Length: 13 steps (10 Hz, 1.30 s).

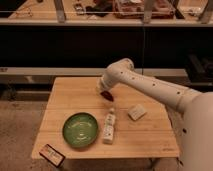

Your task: Place the pepper on the white sponge

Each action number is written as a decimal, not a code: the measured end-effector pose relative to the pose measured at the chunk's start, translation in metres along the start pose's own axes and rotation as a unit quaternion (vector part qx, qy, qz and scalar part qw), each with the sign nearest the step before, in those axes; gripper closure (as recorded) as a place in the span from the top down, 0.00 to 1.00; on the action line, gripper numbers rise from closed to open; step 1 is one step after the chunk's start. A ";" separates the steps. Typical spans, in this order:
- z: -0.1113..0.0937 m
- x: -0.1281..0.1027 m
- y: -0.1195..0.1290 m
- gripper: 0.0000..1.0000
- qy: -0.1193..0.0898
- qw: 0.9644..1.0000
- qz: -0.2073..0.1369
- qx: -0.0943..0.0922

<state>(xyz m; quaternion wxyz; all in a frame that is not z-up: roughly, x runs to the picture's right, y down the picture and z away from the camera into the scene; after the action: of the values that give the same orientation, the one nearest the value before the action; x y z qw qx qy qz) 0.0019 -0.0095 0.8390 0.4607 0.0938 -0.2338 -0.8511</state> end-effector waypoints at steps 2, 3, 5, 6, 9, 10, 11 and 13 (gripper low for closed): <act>-0.022 -0.030 0.029 0.03 -0.006 1.000 0.029 -0.011; -0.029 -0.054 0.040 0.03 -0.007 0.999 0.049 -0.012; -0.025 -0.081 0.045 0.03 0.002 0.997 0.074 -0.011; -0.018 -0.098 0.048 0.03 0.006 0.996 0.091 -0.009; -0.009 -0.137 0.062 0.03 -0.005 0.993 0.114 -0.015; -0.007 -0.148 0.069 0.03 -0.009 0.992 0.122 -0.018; -0.006 -0.156 0.074 0.03 -0.013 0.991 0.128 -0.022; -0.004 -0.157 0.077 0.03 -0.021 0.991 0.135 -0.016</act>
<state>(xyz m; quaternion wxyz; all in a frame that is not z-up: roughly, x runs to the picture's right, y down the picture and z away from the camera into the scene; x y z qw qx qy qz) 0.1479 0.0836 0.8644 0.5676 0.0358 -0.2406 -0.7865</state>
